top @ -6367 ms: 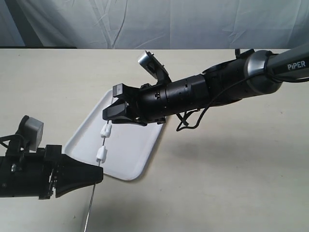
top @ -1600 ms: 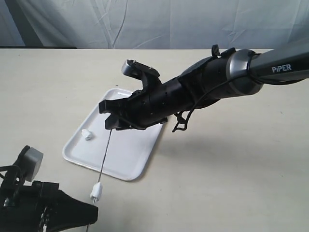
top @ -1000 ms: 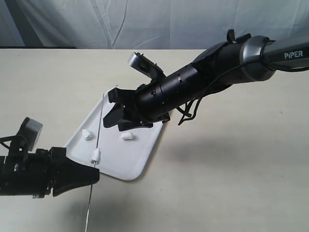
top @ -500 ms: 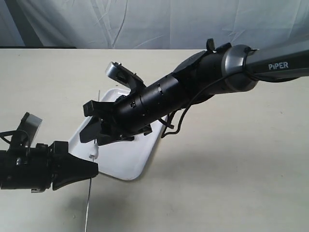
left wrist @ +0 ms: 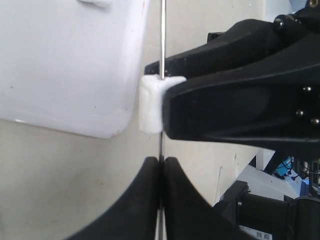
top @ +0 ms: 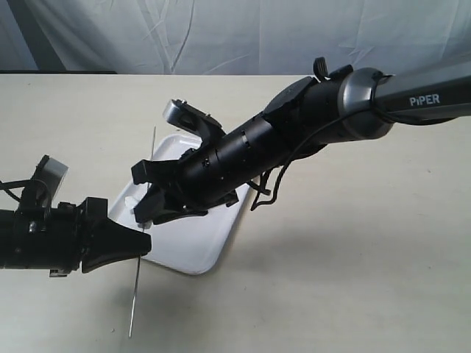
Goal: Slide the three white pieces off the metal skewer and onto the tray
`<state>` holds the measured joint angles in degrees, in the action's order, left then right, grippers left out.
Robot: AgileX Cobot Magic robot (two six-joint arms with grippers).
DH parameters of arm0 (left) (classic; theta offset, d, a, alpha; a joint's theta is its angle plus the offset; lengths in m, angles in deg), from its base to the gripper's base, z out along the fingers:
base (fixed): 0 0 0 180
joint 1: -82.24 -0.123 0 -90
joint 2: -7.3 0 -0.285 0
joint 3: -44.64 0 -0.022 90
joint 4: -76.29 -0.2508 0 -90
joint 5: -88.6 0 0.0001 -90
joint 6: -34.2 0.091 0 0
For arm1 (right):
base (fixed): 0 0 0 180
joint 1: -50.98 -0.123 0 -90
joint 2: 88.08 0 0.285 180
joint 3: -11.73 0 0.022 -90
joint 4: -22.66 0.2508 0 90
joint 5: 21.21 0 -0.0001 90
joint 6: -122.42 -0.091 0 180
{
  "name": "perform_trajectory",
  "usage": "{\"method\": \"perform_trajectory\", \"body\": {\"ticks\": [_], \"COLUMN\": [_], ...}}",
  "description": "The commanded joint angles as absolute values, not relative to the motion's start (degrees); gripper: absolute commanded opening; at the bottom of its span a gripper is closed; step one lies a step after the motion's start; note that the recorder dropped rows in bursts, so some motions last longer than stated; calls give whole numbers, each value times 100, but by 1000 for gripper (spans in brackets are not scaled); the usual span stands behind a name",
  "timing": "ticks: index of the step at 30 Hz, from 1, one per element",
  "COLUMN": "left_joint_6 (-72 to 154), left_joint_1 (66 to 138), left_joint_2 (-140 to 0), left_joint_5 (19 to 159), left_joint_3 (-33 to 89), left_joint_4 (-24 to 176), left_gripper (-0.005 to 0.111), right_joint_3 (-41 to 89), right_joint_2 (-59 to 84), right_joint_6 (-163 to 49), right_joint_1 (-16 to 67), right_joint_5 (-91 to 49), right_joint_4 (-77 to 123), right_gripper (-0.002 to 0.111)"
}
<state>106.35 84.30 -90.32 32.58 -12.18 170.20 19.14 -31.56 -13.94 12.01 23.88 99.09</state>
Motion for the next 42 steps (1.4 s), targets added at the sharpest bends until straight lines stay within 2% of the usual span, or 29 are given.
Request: {"method": "perform_trajectory", "body": {"ticks": [1, 42], "left_joint_6": [10617, 10977], "left_joint_1": [8404, 8404], "left_joint_2": [-9011, -9011], "left_joint_5": [3188, 3013], "left_joint_3": [-1199, -1890], "left_joint_4": [17028, 16797], "left_gripper": [0, 0], "right_joint_3": [1894, 1894], "right_joint_2": [-3144, -3144], "right_joint_6": [-1384, -1353], "right_joint_1": [1158, 1158], "right_joint_5": [2450, 1562], "right_joint_4": [9809, 9777], "right_gripper": [26, 26]}}
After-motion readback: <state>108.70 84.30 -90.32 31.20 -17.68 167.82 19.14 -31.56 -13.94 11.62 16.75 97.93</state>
